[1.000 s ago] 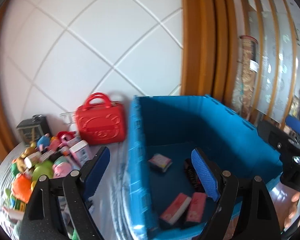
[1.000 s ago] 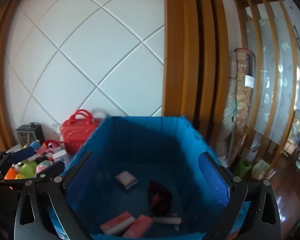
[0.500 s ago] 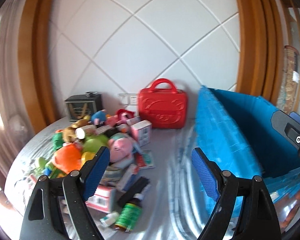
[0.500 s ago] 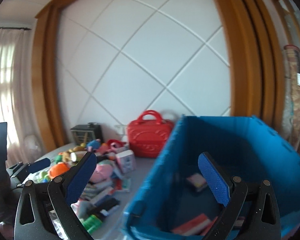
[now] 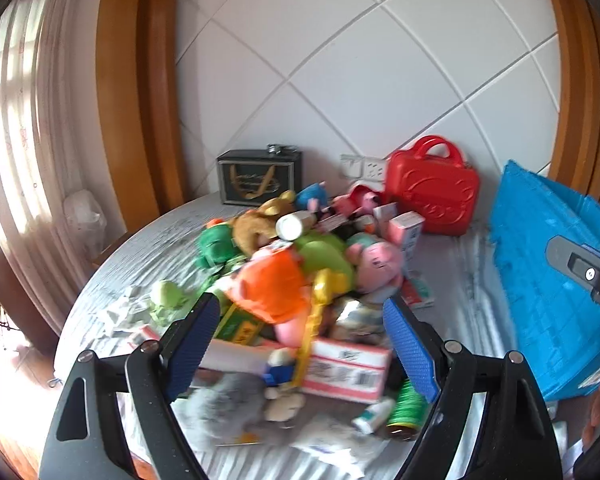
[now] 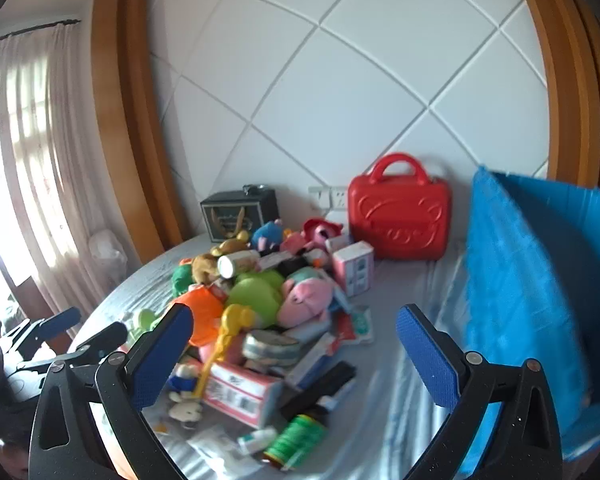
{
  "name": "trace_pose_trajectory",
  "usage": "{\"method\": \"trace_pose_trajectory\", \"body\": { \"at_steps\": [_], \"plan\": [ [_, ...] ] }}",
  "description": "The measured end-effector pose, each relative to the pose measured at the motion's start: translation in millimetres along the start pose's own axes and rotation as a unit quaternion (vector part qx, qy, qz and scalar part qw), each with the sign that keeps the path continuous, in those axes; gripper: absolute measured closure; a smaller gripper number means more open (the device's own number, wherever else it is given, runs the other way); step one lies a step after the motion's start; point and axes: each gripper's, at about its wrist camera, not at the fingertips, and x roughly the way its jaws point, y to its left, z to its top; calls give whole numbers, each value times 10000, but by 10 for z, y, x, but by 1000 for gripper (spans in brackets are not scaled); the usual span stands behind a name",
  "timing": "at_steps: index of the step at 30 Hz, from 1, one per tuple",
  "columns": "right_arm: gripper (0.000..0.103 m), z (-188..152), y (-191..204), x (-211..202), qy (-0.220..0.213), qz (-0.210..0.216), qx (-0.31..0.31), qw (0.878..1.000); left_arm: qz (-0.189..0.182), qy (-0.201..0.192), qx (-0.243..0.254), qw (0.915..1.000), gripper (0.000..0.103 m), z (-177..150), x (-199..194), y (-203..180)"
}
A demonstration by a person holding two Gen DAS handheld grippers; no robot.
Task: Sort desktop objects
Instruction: 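Move both tools back over the pile of items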
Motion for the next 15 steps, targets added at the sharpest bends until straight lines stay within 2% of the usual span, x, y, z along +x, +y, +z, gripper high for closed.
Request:
{"method": "trace_pose_trajectory", "body": {
  "at_steps": [5, 10, 15],
  "plan": [
    [0, -154, 488, 317, 223, 100, 209, 9995, 167, 217, -64, 9996, 19, -121, 246, 775],
    [0, -336, 918, 585, 585, 14, 146, 9982, 318, 533, -450, 9971, 19, -264, 488, 1393],
    [0, -437, 1170, 916, 985, 409, 18, 9943, 756, 669, -777, 9919, 19, -348, 638, 1868]
  ]
}}
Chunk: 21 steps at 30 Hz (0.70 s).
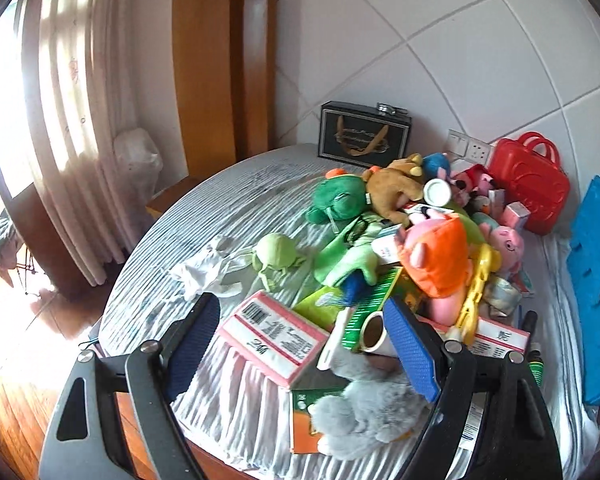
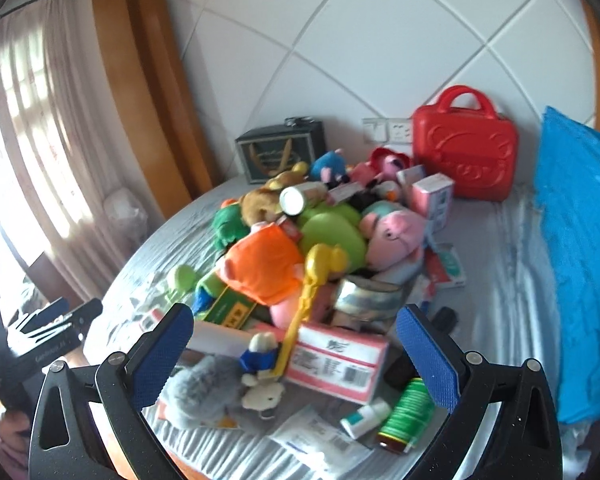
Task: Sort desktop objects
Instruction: 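Move both tools back over the pile of items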
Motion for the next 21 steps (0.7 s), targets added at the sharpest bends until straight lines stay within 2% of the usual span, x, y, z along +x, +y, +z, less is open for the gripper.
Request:
{"method": "trace_pose_trajectory", "body": {
  "at_steps": [4, 11, 14, 17, 21],
  "plan": [
    [0, 9, 206, 316, 131, 147, -193, 9996, 208, 81, -94, 9997, 19, 52, 168, 262],
    [0, 138, 548, 799, 243, 245, -250, 9991, 47, 374, -82, 9993, 19, 203, 672, 612],
    [0, 199, 713, 1002, 280, -159, -311, 9990, -108, 521, 238, 9983, 19, 354, 1038, 699],
    [0, 209, 848, 1283, 424, -190, 16, 9989, -414, 648, 703, 9946, 19, 509, 1438, 762],
    [0, 239, 1043, 1579, 422, -509, 504, 9965, -799, 945, 1172, 9854, 20, 639, 1942, 833]
  ]
}}
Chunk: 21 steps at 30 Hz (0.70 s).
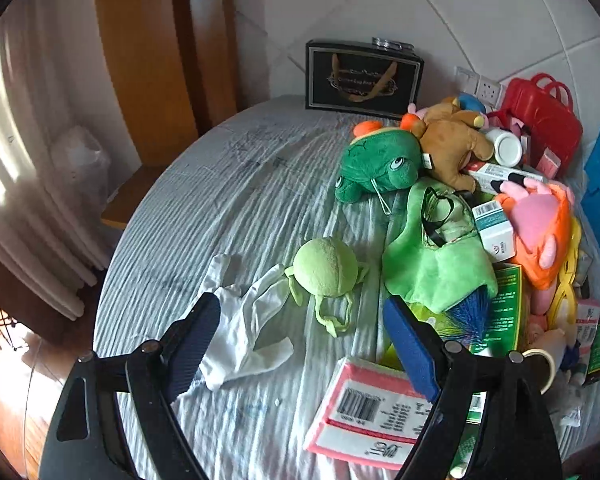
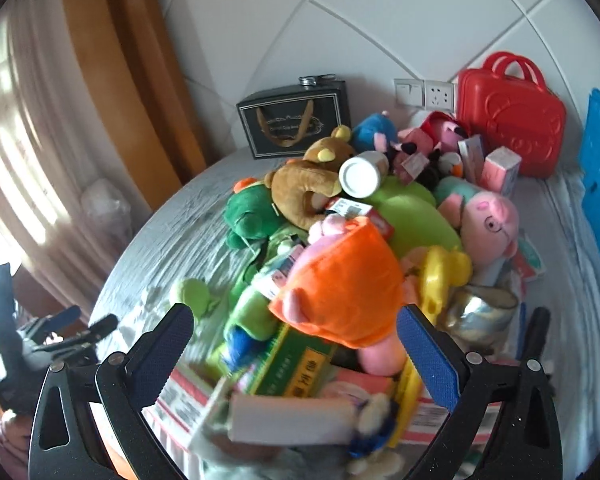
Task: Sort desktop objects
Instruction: 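Move both tools back over the pile of items, then grasp the light green plush frog with the left tool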
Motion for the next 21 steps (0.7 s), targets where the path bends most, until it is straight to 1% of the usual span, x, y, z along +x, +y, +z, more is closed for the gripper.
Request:
{"method": "trace_pose_trajectory", "body": {
  "at_steps": [1, 2, 3, 4, 7, 9, 10, 13, 15, 16, 17, 21],
  "plan": [
    [0, 12, 60, 61, 28, -178, 44, 9998, -107, 116, 136, 9998, 23, 37, 129, 22],
    [5, 16, 143, 141, 81, -414, 93, 9991, -223, 214, 268, 9992, 25, 69, 250, 30],
    [13, 15, 186, 175, 104, -494, 145, 9986, -313, 286, 387, 9983, 26, 98, 369, 28],
    [16, 8, 235, 228, 152, -549, 205, 9982, -385, 354, 488, 9974, 27, 126, 488, 22],
    [20, -28, 363, 393, 330, -810, 273, 9958, -595, 528, 658, 9947, 27, 169, 777, 11],
    [30, -42, 421, 478, 418, -946, 277, 9943, -693, 660, 740, 9927, 27, 185, 945, -10],
    [32, -42, 439, 504, 438, -988, 290, 9937, -730, 737, 779, 9915, 27, 191, 1035, -19],
    [34, -13, 486, 621, 484, -1095, 341, 9922, -833, 937, 868, 9883, 27, 177, 1245, -26],
    [34, 7, 505, 706, 508, -1131, 392, 9915, -912, 1029, 921, 9862, 36, 166, 1353, -29],
    [34, 17, 508, 745, 511, -1151, 421, 9911, -1036, 1110, 933, 9840, 42, 160, 1406, -34],
    [35, 22, 512, 784, 519, -1163, 440, 9909, -1141, 1136, 918, 9827, 44, 164, 1432, -40],
    [35, 31, 486, 815, 458, -1253, 548, 9895, -1066, 878, 1173, 9835, 48, 259, 1308, -154]
  ]
}}
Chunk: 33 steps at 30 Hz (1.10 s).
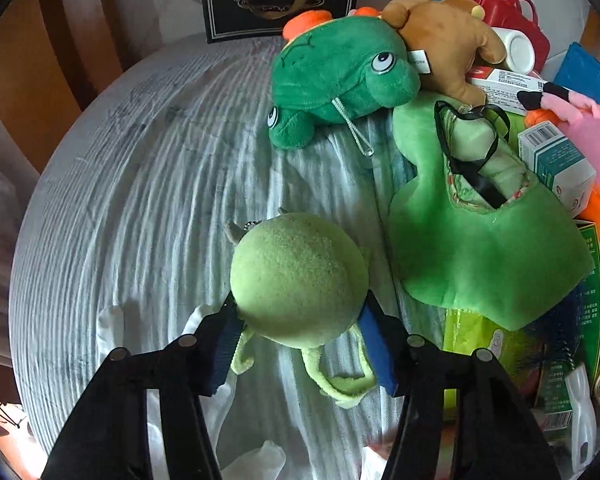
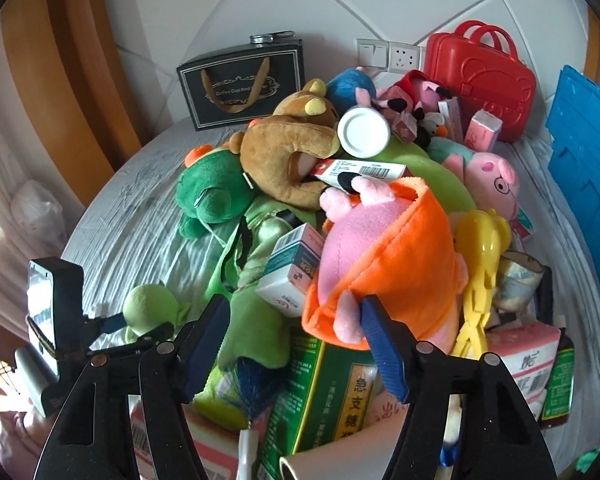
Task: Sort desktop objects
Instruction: 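Grasp the light green plush frog with the left tool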
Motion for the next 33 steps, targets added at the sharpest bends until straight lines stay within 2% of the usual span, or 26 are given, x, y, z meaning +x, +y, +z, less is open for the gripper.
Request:
{"method": "trace_pose_trajectory", "body": {
  "at_steps": [5, 8, 12, 17, 22, 23, 26, 30, 33],
  "plan": [
    [35, 53, -218, -176, -187, -135, 258, 9994, -301, -852, 284, 9955, 48, 287, -609, -334],
    [33, 128, -392, -193, -190, -262, 399, 9987, -531, -1159, 440, 9909, 48, 446, -841, -592],
    [15, 131, -604, -118, -81, -138, 693, 9975, -612, -1218, 698, 9882, 48, 529, -894, -911],
    [12, 124, -730, -8, 13, -61, 778, 9970, -533, -1113, 767, 9894, 48, 527, -767, -1030],
    [12, 142, -770, -35, 12, 28, 754, 9972, -361, -987, 559, 9929, 48, 519, -654, -856],
    [14, 146, -741, -51, -3, 52, 702, 9975, -325, -976, 516, 9934, 48, 509, -653, -816],
    [40, 176, -558, -146, -161, 266, 518, 9982, -266, -971, 419, 9940, 48, 480, -674, -728],
    [48, 219, -270, -228, -232, 730, 359, 9964, -158, -995, 331, 9944, 48, 435, -705, -626],
    [54, 200, -61, -144, -70, 1015, 306, 9943, -171, -960, 237, 9950, 48, 417, -687, -539]
  ]
}}
